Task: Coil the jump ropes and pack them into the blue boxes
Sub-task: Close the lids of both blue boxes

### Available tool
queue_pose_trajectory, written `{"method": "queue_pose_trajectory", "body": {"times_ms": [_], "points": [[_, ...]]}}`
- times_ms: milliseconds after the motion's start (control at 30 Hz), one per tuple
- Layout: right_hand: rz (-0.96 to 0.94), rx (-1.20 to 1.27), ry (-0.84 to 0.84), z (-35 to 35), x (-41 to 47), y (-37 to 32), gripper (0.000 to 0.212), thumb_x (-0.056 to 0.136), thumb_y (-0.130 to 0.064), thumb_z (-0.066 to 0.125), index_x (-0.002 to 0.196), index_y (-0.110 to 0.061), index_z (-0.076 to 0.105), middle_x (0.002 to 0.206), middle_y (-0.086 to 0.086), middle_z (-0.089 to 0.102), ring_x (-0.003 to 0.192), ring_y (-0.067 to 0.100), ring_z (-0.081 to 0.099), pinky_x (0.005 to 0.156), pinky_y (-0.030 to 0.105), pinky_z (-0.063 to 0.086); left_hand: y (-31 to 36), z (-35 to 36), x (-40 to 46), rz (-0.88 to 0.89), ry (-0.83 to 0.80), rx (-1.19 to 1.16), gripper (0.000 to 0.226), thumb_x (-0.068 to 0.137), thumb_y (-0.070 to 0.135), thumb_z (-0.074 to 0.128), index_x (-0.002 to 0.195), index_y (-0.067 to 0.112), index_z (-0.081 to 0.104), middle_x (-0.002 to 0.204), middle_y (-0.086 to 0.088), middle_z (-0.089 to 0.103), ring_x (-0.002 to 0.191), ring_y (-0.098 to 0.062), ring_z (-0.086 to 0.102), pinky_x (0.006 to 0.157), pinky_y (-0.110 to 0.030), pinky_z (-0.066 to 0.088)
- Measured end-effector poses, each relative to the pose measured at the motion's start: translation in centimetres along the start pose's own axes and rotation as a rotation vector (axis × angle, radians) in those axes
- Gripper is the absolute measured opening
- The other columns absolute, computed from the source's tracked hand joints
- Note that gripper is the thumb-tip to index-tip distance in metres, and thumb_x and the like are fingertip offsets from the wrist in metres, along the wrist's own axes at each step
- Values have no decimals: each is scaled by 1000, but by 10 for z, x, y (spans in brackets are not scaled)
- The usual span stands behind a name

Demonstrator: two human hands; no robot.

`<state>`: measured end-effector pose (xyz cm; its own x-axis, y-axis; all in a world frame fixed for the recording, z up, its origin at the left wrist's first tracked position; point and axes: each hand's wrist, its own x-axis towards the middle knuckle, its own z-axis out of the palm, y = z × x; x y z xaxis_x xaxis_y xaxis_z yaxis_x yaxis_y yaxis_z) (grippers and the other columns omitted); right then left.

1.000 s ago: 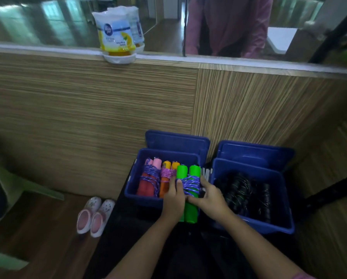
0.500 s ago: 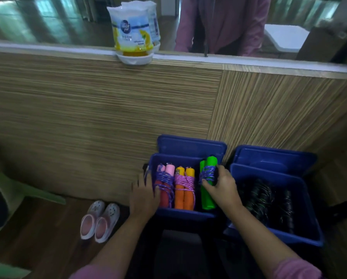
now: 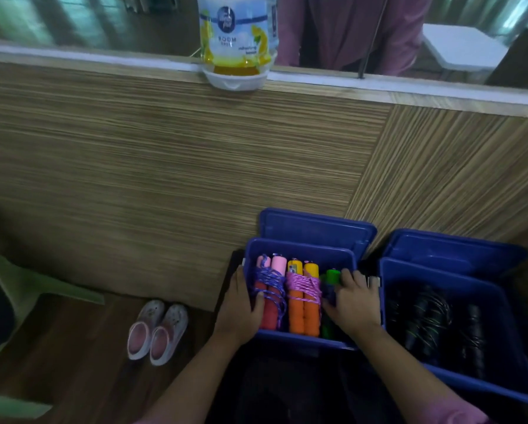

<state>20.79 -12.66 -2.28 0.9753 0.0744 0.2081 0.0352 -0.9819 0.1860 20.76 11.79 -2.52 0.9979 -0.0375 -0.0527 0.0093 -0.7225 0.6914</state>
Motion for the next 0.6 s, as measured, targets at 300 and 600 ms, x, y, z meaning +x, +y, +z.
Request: {"method": "queue_pose_trajectory", "body": {"times_ms": [300,600], "points": [[-14,79,321,-62,93,3,35,72,-15,72,105,-12,63,101,7,64,91,29,60,78,43,42,-4,-3,0,20,-29,-81,77,89,40,42,152,5,13,155,-11,26,140,-20,30,111,-20,18],[-48,24,242,-57,114,6,29,57,2,80,84,-6,71,85,11,68,76,28,65,77,39,29,-4,-5,1,18,-48,-91,78,89,43,34,152,4,10,157,-12,21,143,-21,23,111,-19,12]]}}
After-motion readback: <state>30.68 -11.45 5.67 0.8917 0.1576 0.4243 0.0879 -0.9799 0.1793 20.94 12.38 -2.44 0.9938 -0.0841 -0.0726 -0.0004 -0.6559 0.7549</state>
